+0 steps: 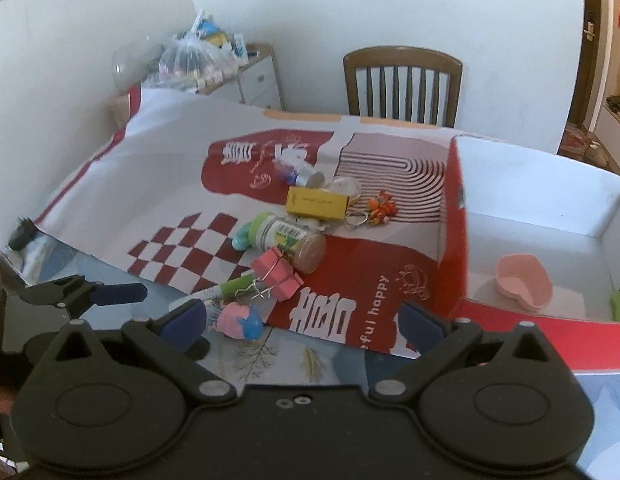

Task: Organize rigid objects
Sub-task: 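Withdraw both open tools from the box back toward the item pile, then grasp the pink binder clip with the right tool while the left tool grasps the doll figurine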

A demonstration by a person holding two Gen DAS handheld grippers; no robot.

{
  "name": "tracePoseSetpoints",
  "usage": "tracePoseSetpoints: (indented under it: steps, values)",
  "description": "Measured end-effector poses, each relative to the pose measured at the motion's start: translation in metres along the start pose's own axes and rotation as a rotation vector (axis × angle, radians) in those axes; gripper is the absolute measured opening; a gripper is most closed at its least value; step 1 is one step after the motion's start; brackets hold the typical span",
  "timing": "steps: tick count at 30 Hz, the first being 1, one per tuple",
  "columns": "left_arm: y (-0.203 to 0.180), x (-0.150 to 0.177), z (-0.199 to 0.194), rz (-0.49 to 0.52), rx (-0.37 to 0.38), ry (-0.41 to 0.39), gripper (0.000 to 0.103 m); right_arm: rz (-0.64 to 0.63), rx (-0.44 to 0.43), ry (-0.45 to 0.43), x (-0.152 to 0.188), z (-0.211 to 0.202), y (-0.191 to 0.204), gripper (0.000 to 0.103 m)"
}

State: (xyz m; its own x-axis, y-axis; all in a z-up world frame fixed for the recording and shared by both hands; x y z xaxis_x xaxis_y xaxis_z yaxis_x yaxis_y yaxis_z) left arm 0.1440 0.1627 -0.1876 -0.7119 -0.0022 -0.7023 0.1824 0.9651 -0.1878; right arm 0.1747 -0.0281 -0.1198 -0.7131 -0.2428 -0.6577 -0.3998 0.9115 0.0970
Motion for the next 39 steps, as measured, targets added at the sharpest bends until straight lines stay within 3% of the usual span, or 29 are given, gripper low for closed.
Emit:
tracePoseSetpoints:
  steps: [10, 23, 34, 39]
  values:
    - [-0.007, 0.009, 0.028, -0.03, -0.017, 0.026, 0.102, -0.091, 0.025, 0.063, -0.003, 0.049, 0.017, 0.1]
    - [-0.011, 0.01, 0.051, -0.017, -0.037, 0.05, 0.101, -0.163, -0.014, 0.12, -0.008, 0.099, 0.026, 0.08]
    - [-0.012, 0.01, 0.062, -0.005, -0.077, 0.073, 0.093, -0.193, -0.073, 0.161, -0.013, 0.133, 0.029, 0.069]
    - [-0.014, 0.009, 0.064, 0.018, -0.107, 0.07, 0.084, -0.168, -0.113, 0.159, -0.016, 0.138, 0.027, 0.067]
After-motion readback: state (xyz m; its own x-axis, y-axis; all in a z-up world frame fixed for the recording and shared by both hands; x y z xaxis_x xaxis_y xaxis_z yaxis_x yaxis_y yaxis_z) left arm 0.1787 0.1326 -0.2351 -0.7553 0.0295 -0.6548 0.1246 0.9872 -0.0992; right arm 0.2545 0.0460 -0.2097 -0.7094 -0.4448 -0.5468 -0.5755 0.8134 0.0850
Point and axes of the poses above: each gripper's, at about its wrist camera, not at the fingertips, and z roughly the way its jaws point, y to its left, x to its underside, the point moved 6 cm from there along z, roughly the way its jaws point, and after that the axes turned 3 degrees about x, right-handed, at the moved point
